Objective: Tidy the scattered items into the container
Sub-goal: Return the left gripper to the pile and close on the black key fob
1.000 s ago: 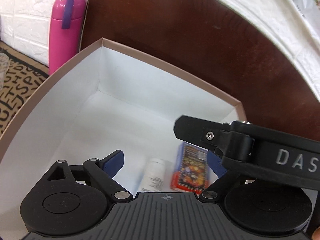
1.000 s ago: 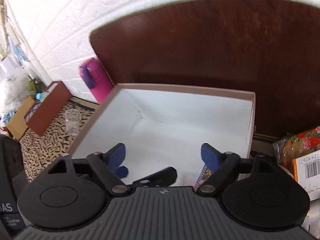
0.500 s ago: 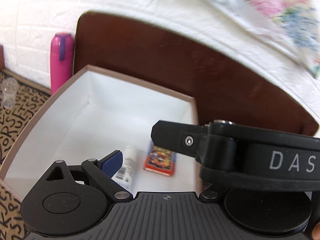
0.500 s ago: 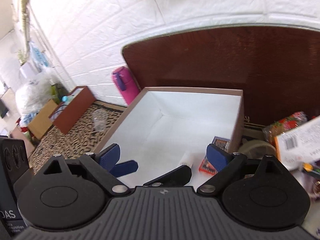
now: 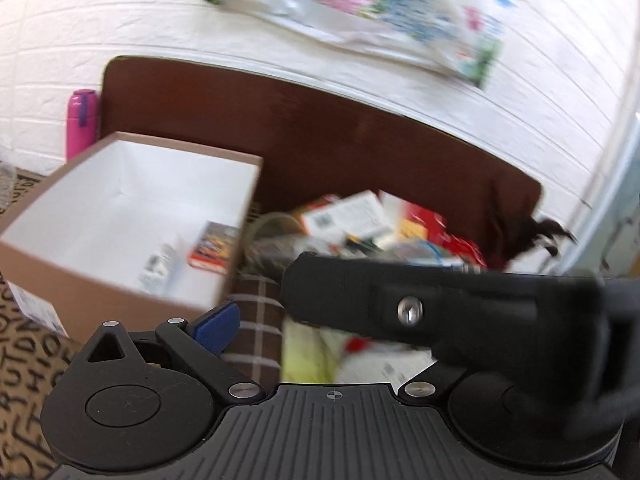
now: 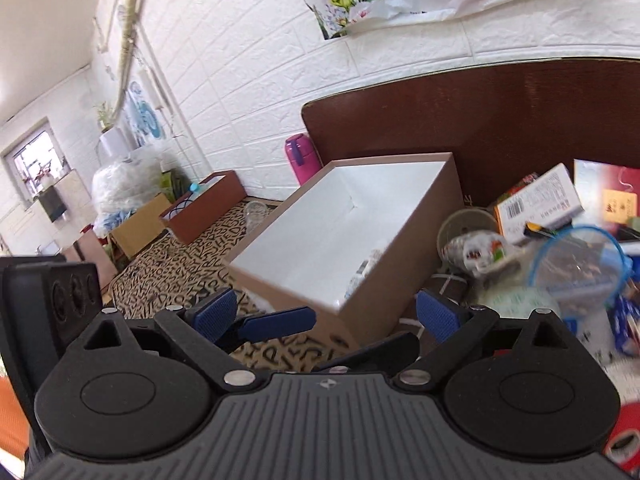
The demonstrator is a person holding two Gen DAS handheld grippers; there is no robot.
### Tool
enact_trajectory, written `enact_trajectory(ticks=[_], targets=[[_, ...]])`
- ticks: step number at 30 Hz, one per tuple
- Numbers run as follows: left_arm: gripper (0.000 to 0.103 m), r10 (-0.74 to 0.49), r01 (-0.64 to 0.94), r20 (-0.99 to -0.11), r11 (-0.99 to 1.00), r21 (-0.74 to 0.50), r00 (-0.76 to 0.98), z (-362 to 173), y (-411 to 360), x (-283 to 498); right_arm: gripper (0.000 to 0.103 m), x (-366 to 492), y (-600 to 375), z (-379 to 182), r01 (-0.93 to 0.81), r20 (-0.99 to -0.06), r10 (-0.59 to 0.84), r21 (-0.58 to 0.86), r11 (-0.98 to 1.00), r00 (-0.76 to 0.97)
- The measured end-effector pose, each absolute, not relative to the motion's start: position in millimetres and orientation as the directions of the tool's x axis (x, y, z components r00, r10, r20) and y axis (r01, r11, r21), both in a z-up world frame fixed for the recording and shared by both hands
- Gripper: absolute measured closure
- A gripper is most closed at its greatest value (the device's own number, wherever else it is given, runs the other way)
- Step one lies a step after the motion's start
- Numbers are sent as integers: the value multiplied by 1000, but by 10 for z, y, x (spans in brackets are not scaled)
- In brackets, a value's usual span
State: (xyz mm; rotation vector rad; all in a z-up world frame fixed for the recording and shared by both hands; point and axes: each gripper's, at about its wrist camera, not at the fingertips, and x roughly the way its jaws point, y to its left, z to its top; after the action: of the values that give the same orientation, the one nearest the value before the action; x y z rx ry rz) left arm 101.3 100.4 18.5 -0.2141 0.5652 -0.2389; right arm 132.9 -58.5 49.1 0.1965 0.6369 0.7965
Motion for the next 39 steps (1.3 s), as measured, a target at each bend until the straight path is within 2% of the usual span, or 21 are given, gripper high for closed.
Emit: enact_trajectory(ticks=[3, 5, 10, 17, 23, 27, 32, 39], targets=[[0, -302, 213, -476, 949, -233, 826, 7, 774, 725, 5, 974, -809, 321, -619, -423, 715, 363, 697, 557], [0, -342, 243, -468, 935, -259, 815, -166, 661, 578, 5, 775, -964, 173, -606, -400, 707, 365, 707, 583], [0, -418, 236, -529, 895, -378, 739, -659, 514, 467, 5, 568, -1462, -267, -467, -389, 672, 501, 728, 630], [0, -330, 222, -591, 942, -250, 736, -969, 364, 437, 6, 619, -2000, -853, -221, -455, 590, 636, 740, 667], [0, -328, 270, -622, 944, -189, 711, -1071, 215, 588, 13, 727, -1989, -1020, -196, -462, 608, 669, 717, 645], [9, -328, 294, -648, 941, -166, 687, -1153, 154, 704, 23, 870, -1963, -1080, -185, -486, 589, 648, 738, 646], [17, -325, 306, -653, 941, -147, 684, -1172, 118, 829, 28, 1046, -1910, -1152, -187, -501, 594, 645, 741, 629], [18, -326, 325, -658, 937, -129, 679, -1204, 88, 932, 38, 1210, -1825, -1199, -193, -509, 581, 623, 758, 636]])
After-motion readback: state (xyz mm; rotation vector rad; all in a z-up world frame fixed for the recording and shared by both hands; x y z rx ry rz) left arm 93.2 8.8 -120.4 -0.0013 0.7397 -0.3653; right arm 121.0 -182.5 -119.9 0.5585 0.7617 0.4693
